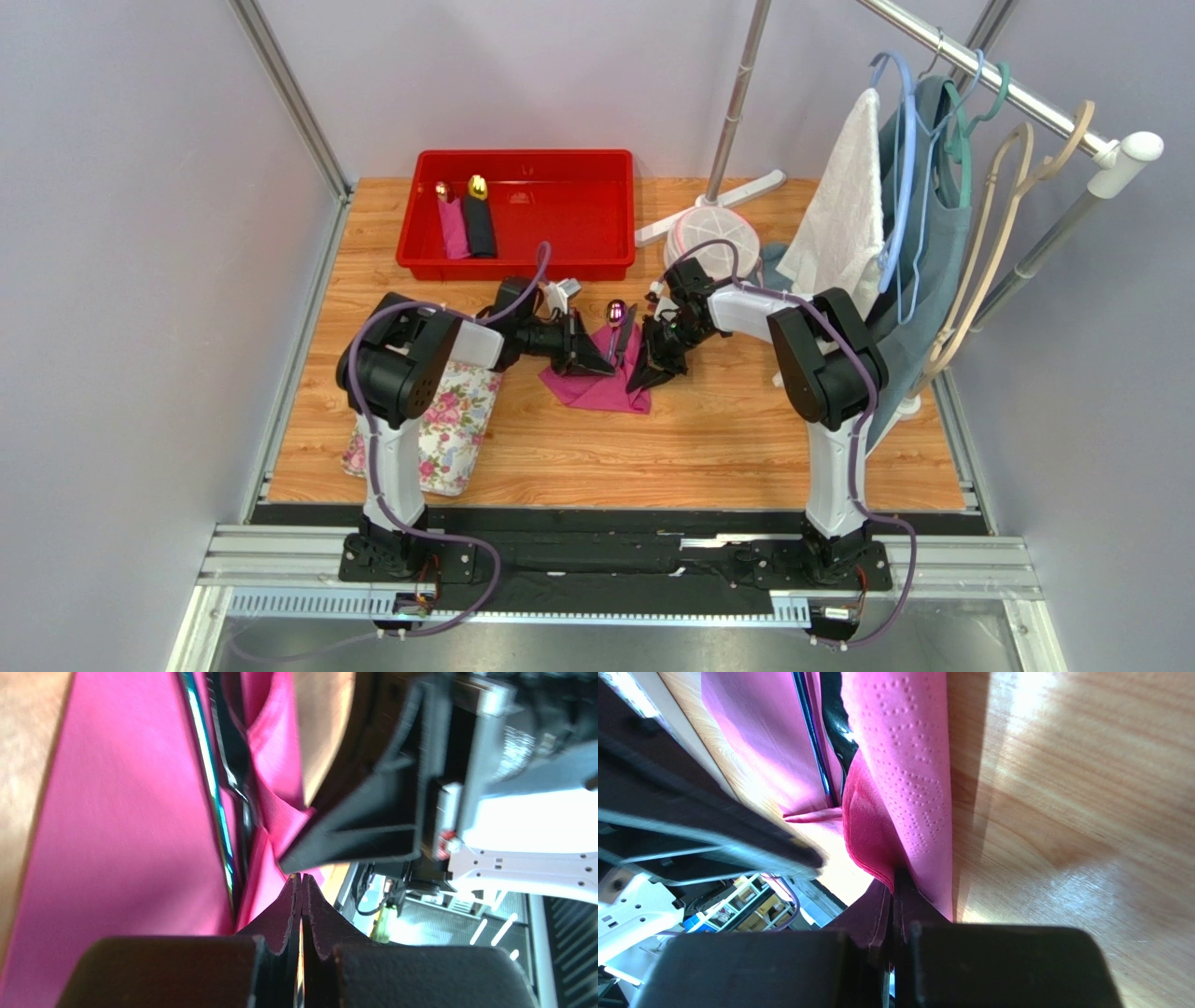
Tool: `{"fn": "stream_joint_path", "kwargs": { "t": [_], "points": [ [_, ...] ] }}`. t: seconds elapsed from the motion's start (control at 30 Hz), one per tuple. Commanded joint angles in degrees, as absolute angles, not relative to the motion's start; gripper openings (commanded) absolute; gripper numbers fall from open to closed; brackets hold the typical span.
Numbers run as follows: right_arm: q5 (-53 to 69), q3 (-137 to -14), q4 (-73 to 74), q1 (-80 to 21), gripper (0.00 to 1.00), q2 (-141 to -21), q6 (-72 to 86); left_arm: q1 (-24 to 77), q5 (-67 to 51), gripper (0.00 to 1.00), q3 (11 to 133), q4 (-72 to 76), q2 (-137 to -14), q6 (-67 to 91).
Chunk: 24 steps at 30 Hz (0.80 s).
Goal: Place the utensils on the paper napkin and roll it up
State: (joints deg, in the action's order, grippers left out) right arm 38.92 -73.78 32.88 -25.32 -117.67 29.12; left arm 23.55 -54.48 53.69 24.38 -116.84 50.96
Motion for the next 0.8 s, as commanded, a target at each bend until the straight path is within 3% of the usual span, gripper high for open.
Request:
{"fn": "stream_joint_path", "kwargs": {
  "t": [0.0, 0.77],
  "points": [
    [36.83, -73.12, 32.52, -25.22, 0.00, -117.77, 29.00, 21.80, -55.19, 0.02, 51.77, 18.65, -111.01, 46.24],
    [40.34, -75.94, 33.57, -27.16, 0.00, -113.29, 33.31, 21.62, -51.24, 0.00, 51.77, 10.90, -115.75, 40.08]
  ]
}}
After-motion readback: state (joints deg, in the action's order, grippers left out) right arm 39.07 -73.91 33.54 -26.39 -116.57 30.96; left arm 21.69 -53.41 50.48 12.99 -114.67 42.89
